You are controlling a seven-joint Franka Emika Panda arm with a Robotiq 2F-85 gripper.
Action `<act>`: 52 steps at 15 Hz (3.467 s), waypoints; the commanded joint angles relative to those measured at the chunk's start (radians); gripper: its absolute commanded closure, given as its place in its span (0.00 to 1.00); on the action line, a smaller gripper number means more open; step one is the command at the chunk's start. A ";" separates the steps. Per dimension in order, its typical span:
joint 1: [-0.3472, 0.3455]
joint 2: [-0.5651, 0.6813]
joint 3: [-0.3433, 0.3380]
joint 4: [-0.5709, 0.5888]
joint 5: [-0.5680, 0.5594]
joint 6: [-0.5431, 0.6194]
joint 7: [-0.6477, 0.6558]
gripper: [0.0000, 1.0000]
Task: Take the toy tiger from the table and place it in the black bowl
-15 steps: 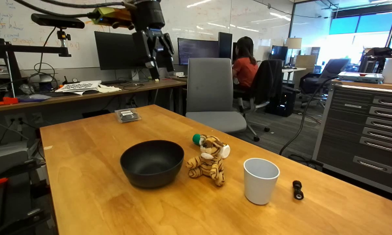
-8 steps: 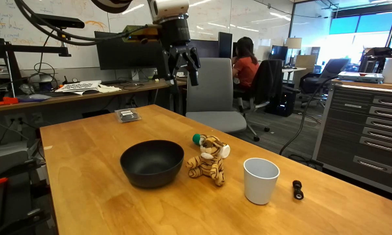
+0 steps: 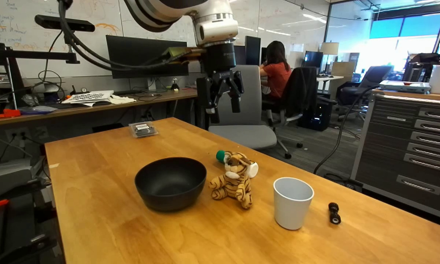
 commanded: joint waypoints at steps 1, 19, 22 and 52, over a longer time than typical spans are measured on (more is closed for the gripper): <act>0.021 0.086 -0.052 0.102 0.036 -0.042 -0.044 0.00; 0.046 0.229 -0.102 0.161 0.049 -0.147 -0.102 0.00; 0.050 0.235 -0.110 0.165 0.048 -0.163 -0.095 0.25; 0.129 -0.240 0.020 0.000 0.082 -0.467 -0.389 0.99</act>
